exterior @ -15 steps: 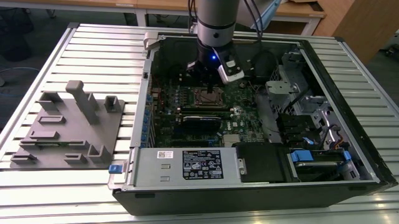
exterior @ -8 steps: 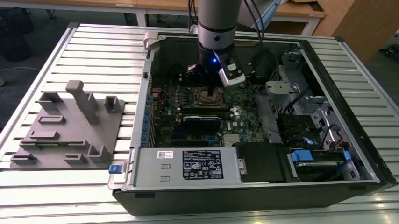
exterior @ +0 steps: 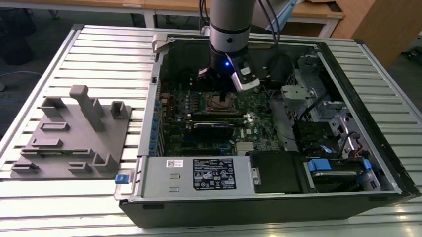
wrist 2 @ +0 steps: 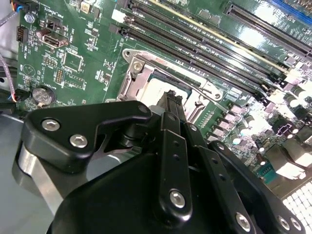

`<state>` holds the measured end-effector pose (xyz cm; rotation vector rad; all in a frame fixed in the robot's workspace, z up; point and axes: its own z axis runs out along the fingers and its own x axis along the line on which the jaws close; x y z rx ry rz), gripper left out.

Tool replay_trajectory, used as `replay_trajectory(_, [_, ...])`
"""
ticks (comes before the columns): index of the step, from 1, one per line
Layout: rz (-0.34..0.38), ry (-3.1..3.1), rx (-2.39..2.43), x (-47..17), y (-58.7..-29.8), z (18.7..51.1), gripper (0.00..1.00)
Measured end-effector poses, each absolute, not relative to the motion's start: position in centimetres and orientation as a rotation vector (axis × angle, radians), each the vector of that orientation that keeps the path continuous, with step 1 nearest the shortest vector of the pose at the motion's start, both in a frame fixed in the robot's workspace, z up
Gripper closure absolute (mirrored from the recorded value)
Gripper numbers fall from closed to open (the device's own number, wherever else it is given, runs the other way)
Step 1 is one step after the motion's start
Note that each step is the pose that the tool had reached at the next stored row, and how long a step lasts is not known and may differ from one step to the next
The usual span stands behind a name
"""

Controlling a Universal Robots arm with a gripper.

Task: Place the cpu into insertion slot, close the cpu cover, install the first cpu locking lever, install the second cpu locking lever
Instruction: 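Install the second cpu locking lever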

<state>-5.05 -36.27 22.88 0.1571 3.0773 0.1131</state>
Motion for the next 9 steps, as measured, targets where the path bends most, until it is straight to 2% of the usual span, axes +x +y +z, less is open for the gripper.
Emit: replay_trajectory(9, [0.112,3.077,0.165,-5.04,-36.27,23.41,0.89])
